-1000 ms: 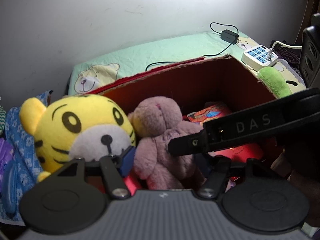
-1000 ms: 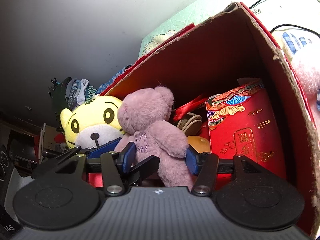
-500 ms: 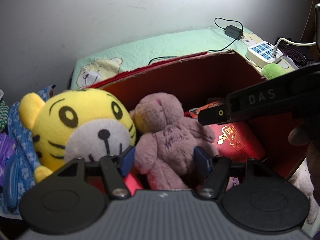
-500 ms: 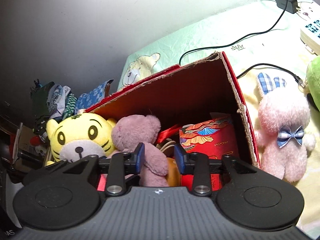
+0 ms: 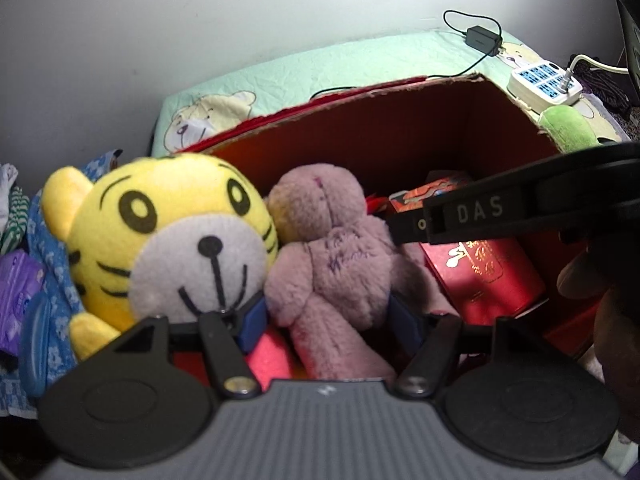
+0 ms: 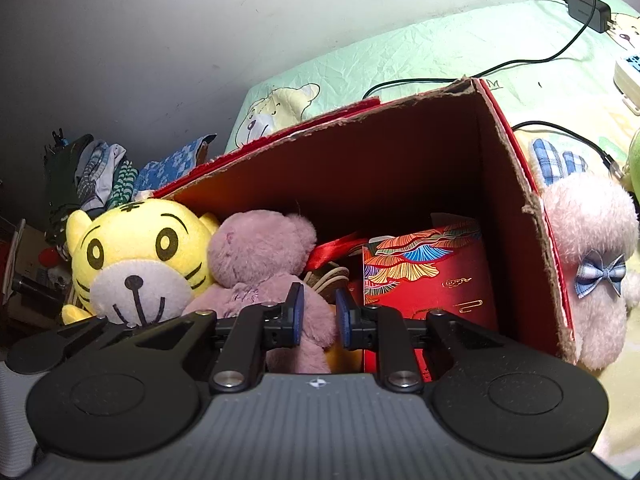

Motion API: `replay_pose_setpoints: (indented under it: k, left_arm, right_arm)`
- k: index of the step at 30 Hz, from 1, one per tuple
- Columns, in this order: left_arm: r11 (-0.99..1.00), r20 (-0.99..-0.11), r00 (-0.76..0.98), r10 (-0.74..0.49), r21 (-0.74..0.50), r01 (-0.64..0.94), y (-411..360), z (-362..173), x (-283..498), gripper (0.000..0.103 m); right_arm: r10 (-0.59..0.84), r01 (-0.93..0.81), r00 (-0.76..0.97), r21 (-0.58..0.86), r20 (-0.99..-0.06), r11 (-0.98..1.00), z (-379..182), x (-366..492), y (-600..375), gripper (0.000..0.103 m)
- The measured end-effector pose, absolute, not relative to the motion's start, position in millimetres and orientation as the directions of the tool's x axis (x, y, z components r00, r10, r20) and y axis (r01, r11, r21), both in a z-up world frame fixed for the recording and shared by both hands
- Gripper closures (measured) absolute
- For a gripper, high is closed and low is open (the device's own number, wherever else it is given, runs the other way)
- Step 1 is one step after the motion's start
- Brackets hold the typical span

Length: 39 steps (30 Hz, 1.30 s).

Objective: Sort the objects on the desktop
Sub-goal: 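Lower the pink bear into the red box next to the tiger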

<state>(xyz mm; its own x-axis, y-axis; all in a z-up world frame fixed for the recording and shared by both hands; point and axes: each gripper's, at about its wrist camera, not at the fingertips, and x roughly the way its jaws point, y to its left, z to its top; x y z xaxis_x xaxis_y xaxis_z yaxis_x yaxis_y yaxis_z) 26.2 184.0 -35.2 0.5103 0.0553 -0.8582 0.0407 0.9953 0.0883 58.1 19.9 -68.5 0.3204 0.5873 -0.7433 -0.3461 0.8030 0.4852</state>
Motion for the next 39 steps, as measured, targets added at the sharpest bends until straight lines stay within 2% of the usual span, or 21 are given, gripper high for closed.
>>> replay_pose_setpoints:
  k: [10, 18, 39]
  left_arm:
    - [0.996, -0.87, 0.489, 0.068, 0.091, 0.024, 179, -36, 28, 0.03]
    - [0.994, -0.88, 0.466, 0.089, 0.108, 0.014, 170, -37, 23, 0.022]
    - [0.992, -0.893, 0.435, 0.118, 0.127, -0.007, 169, -36, 24, 0.019]
  right_arm:
    - [0.599, -0.342, 0.319, 0.501, -0.734, 0.795, -71, 60, 16, 0.081]
    - [0.588, -0.359, 0.33, 0.478, -0.739, 0.802, -70, 59, 15, 0.079]
    - [0.587, -0.317, 0.336, 0.498, -0.737, 0.807, -69, 59, 10, 0.075]
